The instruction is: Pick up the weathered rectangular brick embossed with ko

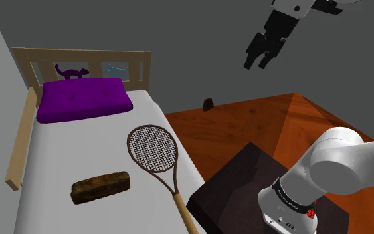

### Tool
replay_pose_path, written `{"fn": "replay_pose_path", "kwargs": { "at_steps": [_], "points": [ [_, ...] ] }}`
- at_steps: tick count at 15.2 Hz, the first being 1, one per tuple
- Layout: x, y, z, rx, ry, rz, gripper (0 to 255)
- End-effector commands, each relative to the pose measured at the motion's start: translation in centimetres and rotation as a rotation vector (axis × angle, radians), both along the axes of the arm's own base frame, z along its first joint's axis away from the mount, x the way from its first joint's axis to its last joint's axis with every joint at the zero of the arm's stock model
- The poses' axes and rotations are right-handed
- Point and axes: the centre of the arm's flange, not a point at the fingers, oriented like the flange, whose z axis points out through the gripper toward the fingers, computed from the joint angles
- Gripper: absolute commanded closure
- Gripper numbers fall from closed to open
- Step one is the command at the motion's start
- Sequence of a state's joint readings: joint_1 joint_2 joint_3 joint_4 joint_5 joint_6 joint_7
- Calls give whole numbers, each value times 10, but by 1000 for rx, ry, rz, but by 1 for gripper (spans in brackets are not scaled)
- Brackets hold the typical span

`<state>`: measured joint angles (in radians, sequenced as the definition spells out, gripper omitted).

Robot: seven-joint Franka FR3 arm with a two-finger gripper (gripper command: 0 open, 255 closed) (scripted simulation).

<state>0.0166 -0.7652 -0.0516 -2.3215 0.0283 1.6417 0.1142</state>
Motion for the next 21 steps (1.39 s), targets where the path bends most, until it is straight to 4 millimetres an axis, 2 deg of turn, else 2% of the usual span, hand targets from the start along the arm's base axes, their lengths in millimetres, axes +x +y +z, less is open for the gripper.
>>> {"fn": "replay_pose_path", "kwargs": {
  "at_steps": [1, 11, 21],
  "points": [
    [0, 0, 0, 0, 0, 0, 0],
    [81, 76, -77, -28, 13, 230, 0],
    [143, 165, -157, -57, 26, 460, 0]
  ]
}}
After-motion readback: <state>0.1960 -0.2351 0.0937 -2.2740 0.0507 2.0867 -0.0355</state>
